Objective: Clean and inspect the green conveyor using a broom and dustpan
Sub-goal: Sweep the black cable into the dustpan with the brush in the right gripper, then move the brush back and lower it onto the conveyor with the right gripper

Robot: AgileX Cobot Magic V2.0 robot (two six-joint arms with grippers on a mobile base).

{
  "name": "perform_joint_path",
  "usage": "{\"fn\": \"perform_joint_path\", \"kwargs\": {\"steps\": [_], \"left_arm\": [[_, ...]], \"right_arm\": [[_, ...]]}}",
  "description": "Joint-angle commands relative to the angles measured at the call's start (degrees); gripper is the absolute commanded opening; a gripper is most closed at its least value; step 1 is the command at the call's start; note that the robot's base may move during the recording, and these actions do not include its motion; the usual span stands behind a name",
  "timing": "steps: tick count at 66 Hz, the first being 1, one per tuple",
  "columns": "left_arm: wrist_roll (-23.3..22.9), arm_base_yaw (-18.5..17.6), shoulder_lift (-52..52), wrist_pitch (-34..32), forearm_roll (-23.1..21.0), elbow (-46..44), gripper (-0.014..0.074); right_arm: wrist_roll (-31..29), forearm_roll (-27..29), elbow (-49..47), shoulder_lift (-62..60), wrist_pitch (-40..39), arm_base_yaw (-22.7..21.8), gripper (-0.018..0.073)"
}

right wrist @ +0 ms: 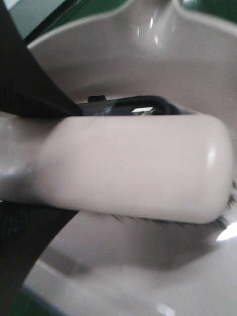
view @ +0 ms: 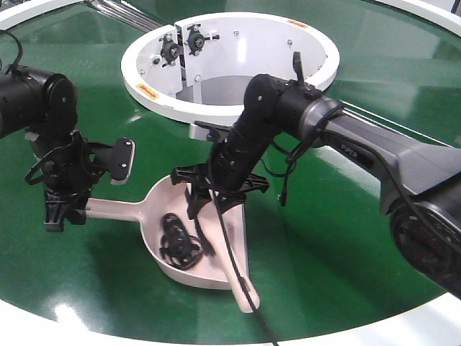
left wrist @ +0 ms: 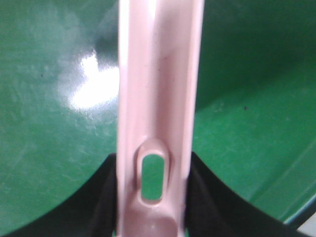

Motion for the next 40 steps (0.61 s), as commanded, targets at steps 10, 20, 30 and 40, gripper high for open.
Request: {"fn": "perform_joint_path", "kwargs": {"steps": [10,20,30,40], "left_arm": [[-0.88,-0.24,-2.77,1.59,-2.44,-1.36,-0.0006],[-0.88,-0.24,-2.77,1.59,-2.44,-1.36,-0.0006],[-0.88,-0.24,-2.77,1.59,-2.44,-1.36,-0.0006],[-0.88,-0.24,-2.77,1.59,-2.44,-1.36,-0.0006]], "right_arm": [[0.85,0.93,-2.64,-4.04,3.49,-0.24,-0.0004],[0.98,-2.84,-2.64,-6.23,3.49,-0.30,-0.0004],[0.98,-10.32,-1.84,-10.35,3.49,-0.52,-0.0004],[-0.72,-13.32,2.65,-15.57,3.49,-2.71,-0.0004]]}}
